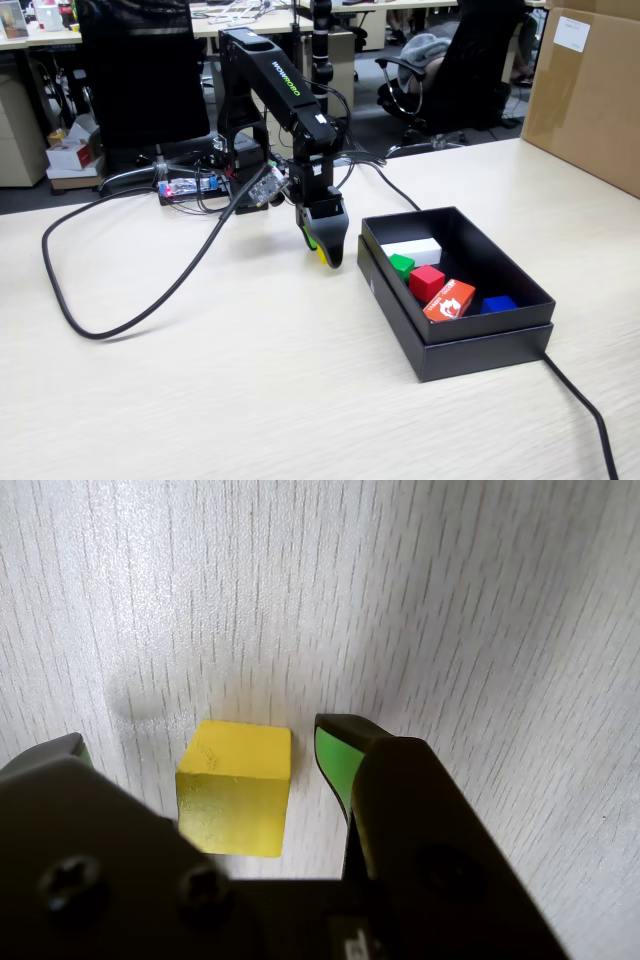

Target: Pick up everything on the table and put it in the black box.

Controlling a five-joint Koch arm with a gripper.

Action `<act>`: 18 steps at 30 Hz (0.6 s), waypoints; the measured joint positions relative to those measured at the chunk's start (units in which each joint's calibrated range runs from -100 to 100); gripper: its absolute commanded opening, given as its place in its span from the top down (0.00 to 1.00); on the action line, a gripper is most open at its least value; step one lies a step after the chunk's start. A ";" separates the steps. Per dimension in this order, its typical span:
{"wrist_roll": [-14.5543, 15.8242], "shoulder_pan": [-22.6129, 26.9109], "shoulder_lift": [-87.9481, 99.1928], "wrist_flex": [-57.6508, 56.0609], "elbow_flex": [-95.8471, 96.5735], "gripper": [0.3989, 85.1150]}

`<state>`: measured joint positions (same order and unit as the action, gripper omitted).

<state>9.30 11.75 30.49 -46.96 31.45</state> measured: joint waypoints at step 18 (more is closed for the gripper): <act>-0.05 1.12 -2.85 0.00 -1.37 0.76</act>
<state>9.26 12.87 27.64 -46.96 30.08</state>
